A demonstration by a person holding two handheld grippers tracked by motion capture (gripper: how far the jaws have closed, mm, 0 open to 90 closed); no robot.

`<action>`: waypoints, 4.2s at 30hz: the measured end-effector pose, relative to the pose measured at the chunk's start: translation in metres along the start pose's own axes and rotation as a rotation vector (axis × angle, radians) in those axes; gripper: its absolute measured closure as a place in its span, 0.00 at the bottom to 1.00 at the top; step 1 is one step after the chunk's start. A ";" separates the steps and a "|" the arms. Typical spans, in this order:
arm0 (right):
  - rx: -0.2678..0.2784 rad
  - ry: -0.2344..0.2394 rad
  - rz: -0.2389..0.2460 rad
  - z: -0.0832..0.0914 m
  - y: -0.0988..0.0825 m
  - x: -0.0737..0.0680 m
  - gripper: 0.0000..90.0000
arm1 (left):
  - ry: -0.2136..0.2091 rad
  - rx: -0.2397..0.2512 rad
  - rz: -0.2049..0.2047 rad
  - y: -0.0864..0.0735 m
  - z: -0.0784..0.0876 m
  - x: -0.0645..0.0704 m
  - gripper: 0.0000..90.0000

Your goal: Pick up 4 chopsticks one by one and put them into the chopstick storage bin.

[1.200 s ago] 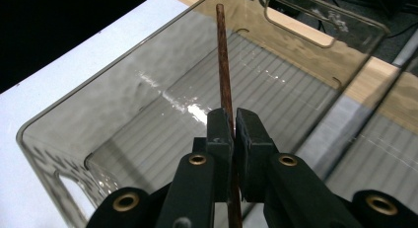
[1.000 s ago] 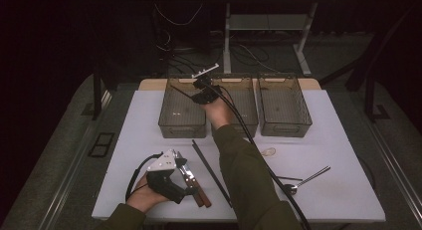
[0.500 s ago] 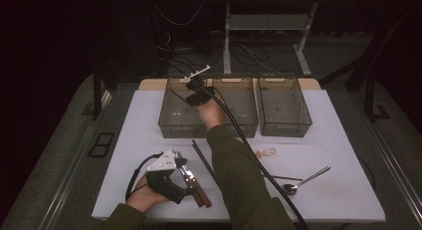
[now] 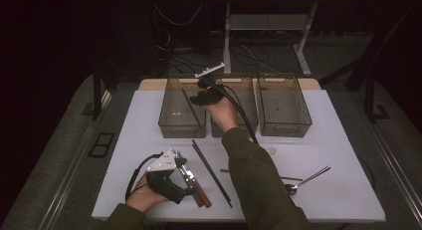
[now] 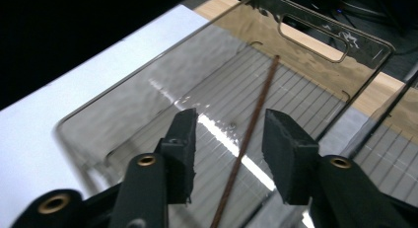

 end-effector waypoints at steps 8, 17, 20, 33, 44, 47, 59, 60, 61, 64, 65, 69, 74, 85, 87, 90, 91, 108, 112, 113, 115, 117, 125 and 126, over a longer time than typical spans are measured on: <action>0.030 0.069 0.014 0.047 -0.017 0.008 0.50 | 0.001 -0.002 0.015 -0.001 -0.002 0.001 0.00; 0.044 0.116 0.083 0.084 -0.036 0.012 0.45 | -0.007 0.005 0.001 0.000 0.000 0.002 0.00; 0.052 0.125 0.086 0.092 -0.041 0.013 0.44 | -0.005 0.002 -0.001 0.000 0.000 0.001 0.00; 0.095 0.196 0.150 0.137 -0.093 0.020 0.42 | 0.002 0.002 0.014 -0.002 0.000 0.000 0.00; 0.059 0.232 0.170 0.157 -0.150 0.021 0.50 | 0.007 0.003 0.023 -0.003 -0.001 0.000 0.00; 0.029 0.236 0.177 0.161 -0.172 0.024 0.55 | 0.007 0.003 0.019 -0.002 -0.001 -0.001 0.00; -0.042 0.261 0.187 0.165 -0.221 0.020 0.77 | 0.011 -0.001 0.022 -0.003 -0.001 -0.001 0.00; -0.042 0.261 0.187 0.165 -0.221 0.020 0.77 | 0.011 -0.002 0.021 -0.003 -0.001 -0.001 0.00; -0.055 0.266 0.188 0.166 -0.229 0.019 0.79 | 0.011 -0.003 0.022 -0.003 -0.001 -0.001 0.00; -0.074 0.269 0.207 0.166 -0.238 0.019 0.83 | 0.012 -0.003 0.022 -0.003 -0.001 -0.001 0.00; -0.074 0.269 0.207 0.166 -0.238 0.019 0.83 | 0.012 -0.004 0.020 -0.003 -0.001 -0.001 0.00; -0.124 0.270 0.220 0.160 -0.250 0.020 0.85 | 0.013 -0.012 0.014 -0.004 -0.001 -0.001 0.00; -0.173 0.261 0.234 0.153 -0.258 0.020 0.86 | 0.013 -0.010 0.015 -0.004 -0.001 0.000 0.00; -0.212 0.243 0.300 0.145 -0.264 0.024 0.91 | 0.013 -0.010 0.015 -0.004 -0.002 0.000 0.00; -0.211 0.249 0.283 0.145 -0.264 0.022 0.92 | 0.014 -0.012 0.014 -0.004 -0.002 -0.001 0.00; -0.200 0.244 0.331 0.145 -0.265 0.025 0.92 | 0.014 -0.012 0.015 -0.004 -0.002 -0.001 0.00; -0.198 0.243 0.333 0.145 -0.265 0.024 0.93 | 0.014 -0.011 0.015 -0.004 -0.002 -0.001 0.00; -0.193 0.241 0.346 0.144 -0.264 0.025 0.95 | 0.015 -0.010 0.012 -0.004 -0.002 0.000 0.00; -0.188 0.236 0.334 0.144 -0.263 0.026 0.95 | 0.014 -0.012 0.010 -0.004 -0.002 0.000 0.00; -0.187 0.233 0.348 0.143 -0.263 0.027 0.95 | 0.014 -0.012 0.010 -0.004 -0.002 0.000 0.00; -0.182 0.236 0.350 0.144 -0.264 0.025 0.95 | 0.014 -0.012 0.011 -0.004 -0.002 0.000 0.00; -0.176 0.228 0.389 0.143 -0.264 0.027 0.94 | 0.014 -0.013 0.012 -0.004 -0.002 0.000 0.00; -0.163 0.228 0.417 0.144 -0.266 0.023 0.95 | 0.012 -0.015 0.012 -0.004 -0.003 0.000 0.00; -0.163 0.234 0.414 0.144 -0.265 0.024 0.95 | 0.012 -0.015 0.012 -0.004 -0.003 0.000 0.00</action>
Point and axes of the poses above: each handheld gripper's, and its own axes: z roughly backward along the jaws, y roughly out of its top, x roughly to its right, the point moved 7 cm from there along -z, roughly forward along the jaws, and after that the axes turned 1 degree about -y, right-handed, at the moved point
